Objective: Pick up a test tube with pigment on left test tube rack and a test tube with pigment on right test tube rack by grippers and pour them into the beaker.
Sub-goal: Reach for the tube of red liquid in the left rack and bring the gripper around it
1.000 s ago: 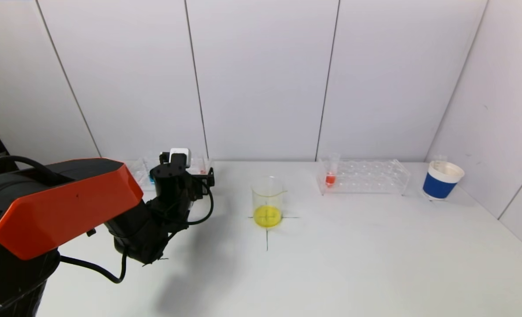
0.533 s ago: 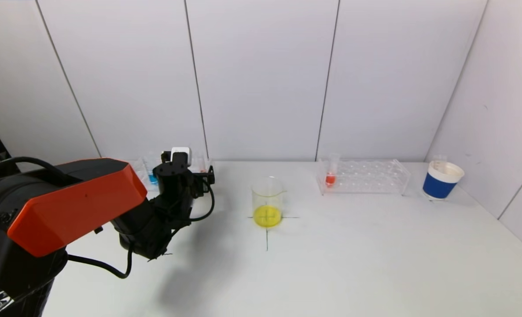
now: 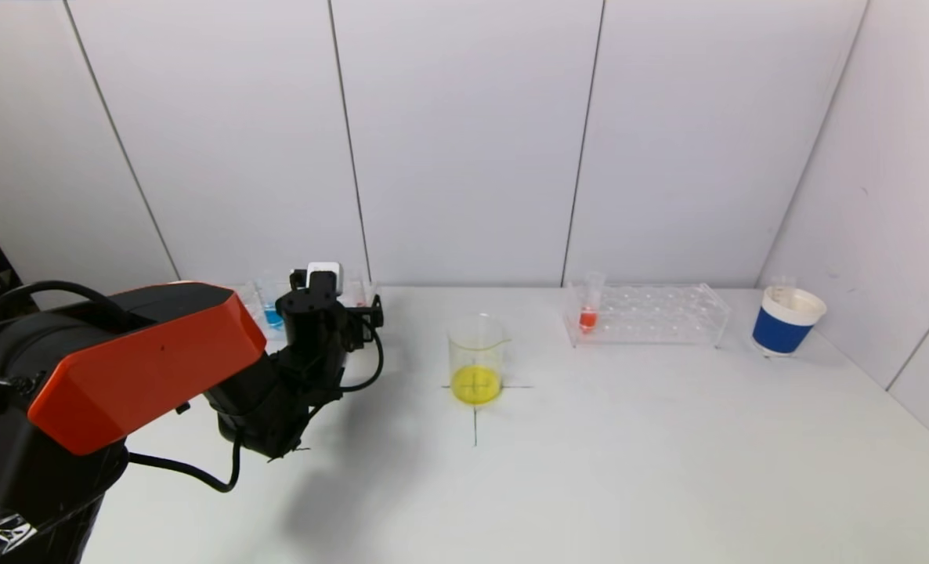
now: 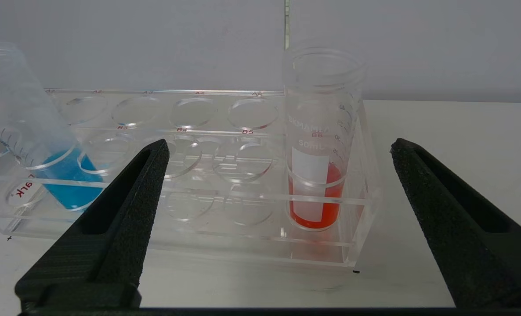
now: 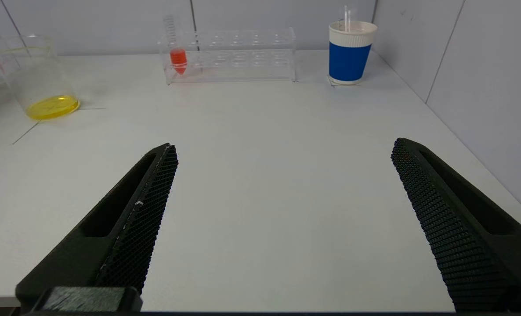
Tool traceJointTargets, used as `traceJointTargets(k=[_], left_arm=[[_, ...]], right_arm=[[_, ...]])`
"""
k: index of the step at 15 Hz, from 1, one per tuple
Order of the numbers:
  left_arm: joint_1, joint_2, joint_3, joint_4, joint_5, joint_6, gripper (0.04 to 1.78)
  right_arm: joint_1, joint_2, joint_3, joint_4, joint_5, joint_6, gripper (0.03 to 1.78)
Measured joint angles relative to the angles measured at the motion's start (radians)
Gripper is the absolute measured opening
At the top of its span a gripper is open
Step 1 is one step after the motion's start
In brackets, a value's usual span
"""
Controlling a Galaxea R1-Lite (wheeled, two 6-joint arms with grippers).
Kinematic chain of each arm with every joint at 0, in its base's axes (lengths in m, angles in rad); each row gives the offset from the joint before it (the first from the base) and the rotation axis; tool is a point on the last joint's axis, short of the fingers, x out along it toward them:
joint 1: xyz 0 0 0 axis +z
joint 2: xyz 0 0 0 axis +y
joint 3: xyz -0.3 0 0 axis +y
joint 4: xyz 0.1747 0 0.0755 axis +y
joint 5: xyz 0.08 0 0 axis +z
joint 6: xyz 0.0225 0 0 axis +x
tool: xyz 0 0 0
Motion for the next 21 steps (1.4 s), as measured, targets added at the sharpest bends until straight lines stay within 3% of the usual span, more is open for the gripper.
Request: traceJointTargets(k=[21], left_arm=[[-0.008,0.045,-0.146,0.073,0.005,0.008,1.76]], right_arm=[[0.0,0.0,0.0,0.0,0.0,0.0,1.77]])
